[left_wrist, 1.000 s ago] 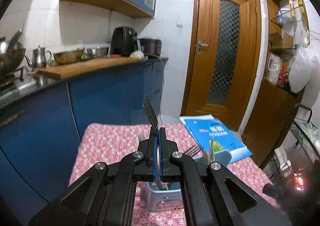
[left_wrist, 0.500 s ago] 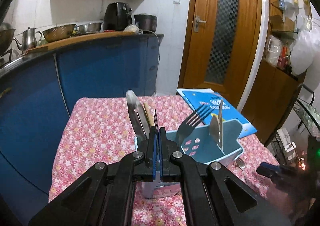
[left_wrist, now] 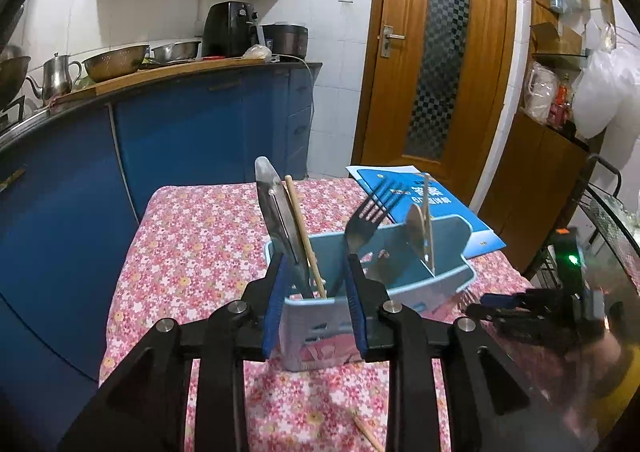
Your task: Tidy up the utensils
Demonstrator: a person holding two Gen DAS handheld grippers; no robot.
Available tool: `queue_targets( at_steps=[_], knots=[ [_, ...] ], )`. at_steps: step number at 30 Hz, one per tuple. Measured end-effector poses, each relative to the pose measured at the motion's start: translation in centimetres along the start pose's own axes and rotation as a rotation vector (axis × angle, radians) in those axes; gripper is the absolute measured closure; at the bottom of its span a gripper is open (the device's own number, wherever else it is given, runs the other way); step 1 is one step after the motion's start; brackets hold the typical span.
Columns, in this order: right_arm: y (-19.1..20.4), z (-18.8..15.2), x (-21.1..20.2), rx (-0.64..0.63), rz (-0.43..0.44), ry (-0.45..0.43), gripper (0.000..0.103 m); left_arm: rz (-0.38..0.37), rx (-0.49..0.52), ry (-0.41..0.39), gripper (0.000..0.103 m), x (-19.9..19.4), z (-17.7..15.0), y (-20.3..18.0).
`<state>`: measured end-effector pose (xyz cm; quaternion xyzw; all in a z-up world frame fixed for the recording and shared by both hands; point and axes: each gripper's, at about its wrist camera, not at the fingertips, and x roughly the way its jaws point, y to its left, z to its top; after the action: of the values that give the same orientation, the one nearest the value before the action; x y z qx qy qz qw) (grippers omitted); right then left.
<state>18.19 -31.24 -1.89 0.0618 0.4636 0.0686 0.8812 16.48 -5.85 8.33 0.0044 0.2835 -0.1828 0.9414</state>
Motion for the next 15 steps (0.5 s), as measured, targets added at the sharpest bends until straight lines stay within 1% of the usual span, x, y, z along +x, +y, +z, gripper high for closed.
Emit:
queue_targets(
  at_steps=[2, 4, 5, 7, 9, 15],
  knots=[
    [0.1, 0.4, 0.7, -0.016, 0.005, 0.026, 0.066, -0.007, -0.001, 0.0, 0.074, -0.5, -0.4, -0.1],
    [0.0, 0.6, 1.2, -0.006, 0.018, 0.039, 0.066, -0.013, -0.006, 0.005, 0.074, -0.8, -0.6, -0.1],
    [-0.1, 0.7, 1.4, 0.003, 0.029, 0.043, 0.07, -0.017, -0.012, 0.009, 0.074, -0.9, -0.8, 0.0],
    [-0.4, 0.8, 1.6, 0.032, 0.054, 0.04, 0.072, -0.024, -0.028, 0.015, 0.074, -1.1, -1.1, 0.2],
    [-0.8, 0.7, 1.5, 0.063, 0.084, 0.027, 0.075, -0.023, -0.045, 0.02, 0.074, -1.3, -1.5, 0.5],
    [-1.7, -0.4, 0.0, 0.175, 0.178, -0.045, 0.077, -0.011, -0.082, 0.038, 0.074, -1.4, -2.5, 1.2]
  ],
)
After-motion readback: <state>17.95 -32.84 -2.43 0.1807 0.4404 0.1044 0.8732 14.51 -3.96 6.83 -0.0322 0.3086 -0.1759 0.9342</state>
